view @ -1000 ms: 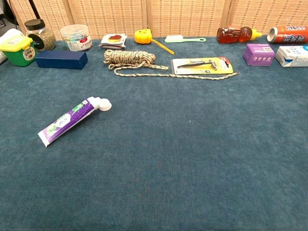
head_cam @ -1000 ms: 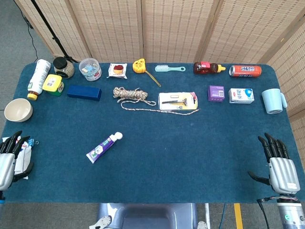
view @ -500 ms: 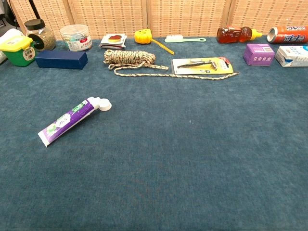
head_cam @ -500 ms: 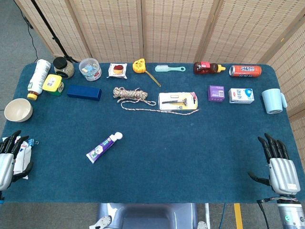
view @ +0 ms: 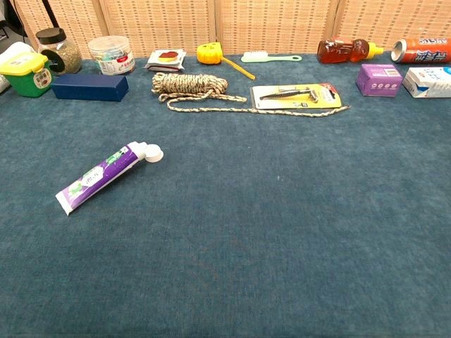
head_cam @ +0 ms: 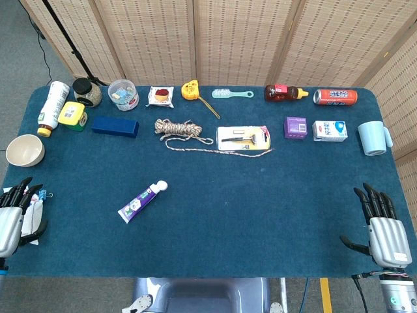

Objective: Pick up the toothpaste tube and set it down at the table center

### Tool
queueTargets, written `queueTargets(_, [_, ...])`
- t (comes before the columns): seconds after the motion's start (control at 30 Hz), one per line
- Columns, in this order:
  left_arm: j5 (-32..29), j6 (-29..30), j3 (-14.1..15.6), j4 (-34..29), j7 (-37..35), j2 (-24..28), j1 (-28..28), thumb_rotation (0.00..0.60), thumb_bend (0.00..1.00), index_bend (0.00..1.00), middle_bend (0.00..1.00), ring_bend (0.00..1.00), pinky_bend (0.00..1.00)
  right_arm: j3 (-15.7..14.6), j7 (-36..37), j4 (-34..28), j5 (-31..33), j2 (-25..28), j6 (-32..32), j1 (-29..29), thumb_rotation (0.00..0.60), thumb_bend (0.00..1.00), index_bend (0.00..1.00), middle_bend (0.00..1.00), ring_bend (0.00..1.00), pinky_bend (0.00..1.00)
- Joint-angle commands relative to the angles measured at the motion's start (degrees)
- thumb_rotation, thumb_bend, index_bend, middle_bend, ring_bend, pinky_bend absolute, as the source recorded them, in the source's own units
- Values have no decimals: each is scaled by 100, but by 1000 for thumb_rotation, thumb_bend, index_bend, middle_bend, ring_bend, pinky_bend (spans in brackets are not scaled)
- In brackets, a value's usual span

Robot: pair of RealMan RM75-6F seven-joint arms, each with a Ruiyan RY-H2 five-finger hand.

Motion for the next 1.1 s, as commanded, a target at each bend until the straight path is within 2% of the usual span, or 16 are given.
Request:
queueTargets(0.03, [-10,-138,-20,3,-31,26,-92,600,290,175,77,131,168,-4,-9,-13,-3,6,1,-4,600,0,34,0,0,0])
queueTargets(0.33, [-363,-858,-183,-11,189,19,-586,600,290,234,129,188,168,-13,-134,-114,34,35,-10,-18,600,0,34,0,0,0])
queueTargets(0.57, [-562,-1408,-261,-50,479,-127,-1004,600,289,233,135,203,168,-22,-210,-184,78,110,3,-51,600,0,35,0,0,0])
queueTargets(0.83, [-1080,-1859,-365,-146,1197,-422,-1463,600,289,155,134,187,168,-41,-206,-193,106,113,39,-101,600,0,34,0,0,0])
queueTargets(1.1, [-1836,-2187,-502,-110,2003,-1054,-2043,600,282,42,77,140,168,-41,-197,-185,131,113,67,-136,600,0,34,0,0,0])
